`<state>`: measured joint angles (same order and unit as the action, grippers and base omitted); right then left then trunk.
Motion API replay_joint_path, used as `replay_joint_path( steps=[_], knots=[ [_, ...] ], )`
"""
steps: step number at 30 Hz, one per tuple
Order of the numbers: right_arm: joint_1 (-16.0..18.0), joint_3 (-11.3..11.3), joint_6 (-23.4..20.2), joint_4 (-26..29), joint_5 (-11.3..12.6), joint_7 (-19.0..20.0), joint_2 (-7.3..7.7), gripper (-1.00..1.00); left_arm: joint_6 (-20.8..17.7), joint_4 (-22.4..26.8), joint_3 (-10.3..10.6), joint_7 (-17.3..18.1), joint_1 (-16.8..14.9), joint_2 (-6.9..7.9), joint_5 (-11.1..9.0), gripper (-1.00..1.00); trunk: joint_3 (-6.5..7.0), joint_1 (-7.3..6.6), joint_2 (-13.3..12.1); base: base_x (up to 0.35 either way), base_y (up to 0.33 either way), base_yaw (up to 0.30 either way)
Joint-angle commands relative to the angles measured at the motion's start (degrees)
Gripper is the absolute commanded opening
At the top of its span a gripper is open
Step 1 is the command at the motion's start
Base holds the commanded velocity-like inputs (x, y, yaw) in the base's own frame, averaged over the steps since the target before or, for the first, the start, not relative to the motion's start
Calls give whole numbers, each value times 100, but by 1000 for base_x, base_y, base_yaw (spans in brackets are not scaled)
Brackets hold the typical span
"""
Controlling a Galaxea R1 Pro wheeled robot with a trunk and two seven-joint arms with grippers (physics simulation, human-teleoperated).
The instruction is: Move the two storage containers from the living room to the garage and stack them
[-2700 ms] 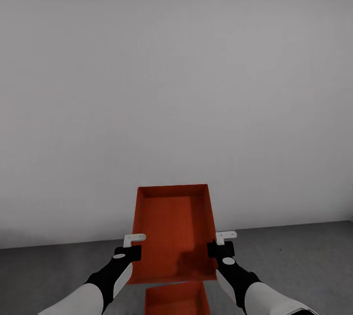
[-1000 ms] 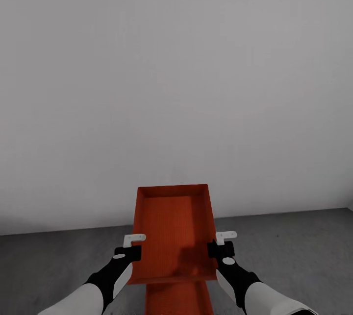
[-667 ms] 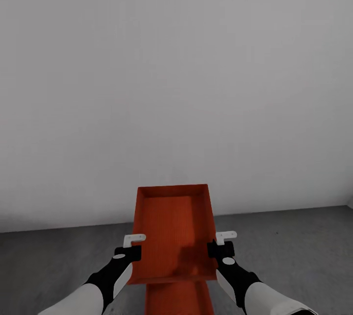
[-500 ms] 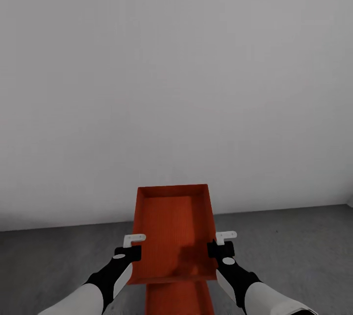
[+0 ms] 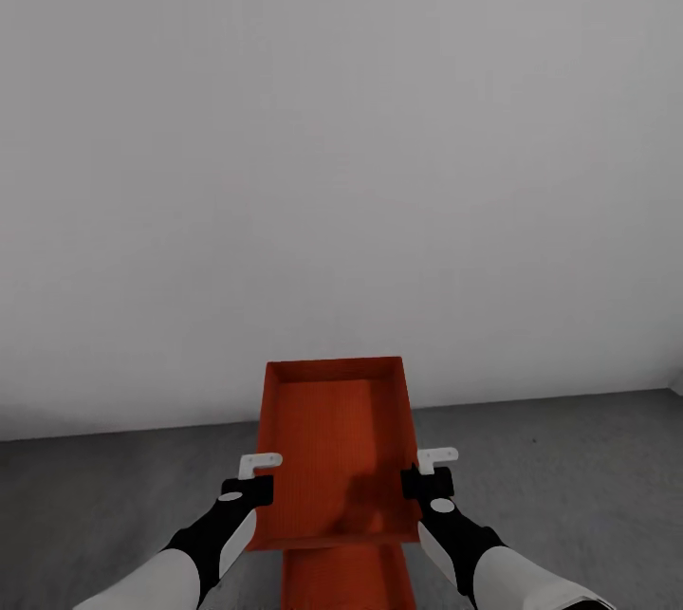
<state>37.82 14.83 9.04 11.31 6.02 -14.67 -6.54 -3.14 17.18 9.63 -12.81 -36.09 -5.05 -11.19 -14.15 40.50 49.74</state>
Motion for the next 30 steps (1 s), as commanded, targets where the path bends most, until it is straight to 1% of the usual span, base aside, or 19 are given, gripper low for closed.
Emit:
replay_joint_path(
  steps=[1,30],
  knots=[
    [6,-244,43,-15,514,-125,4,-100,358,31,-277,-240,-4,232,64,-100,-17,1,6,0,0,0],
    [6,-244,36,-15,514,-128,9,-100,358,31,-277,-240,-4,232,64,-100,-283,1,6,0,0,0]
  ],
)
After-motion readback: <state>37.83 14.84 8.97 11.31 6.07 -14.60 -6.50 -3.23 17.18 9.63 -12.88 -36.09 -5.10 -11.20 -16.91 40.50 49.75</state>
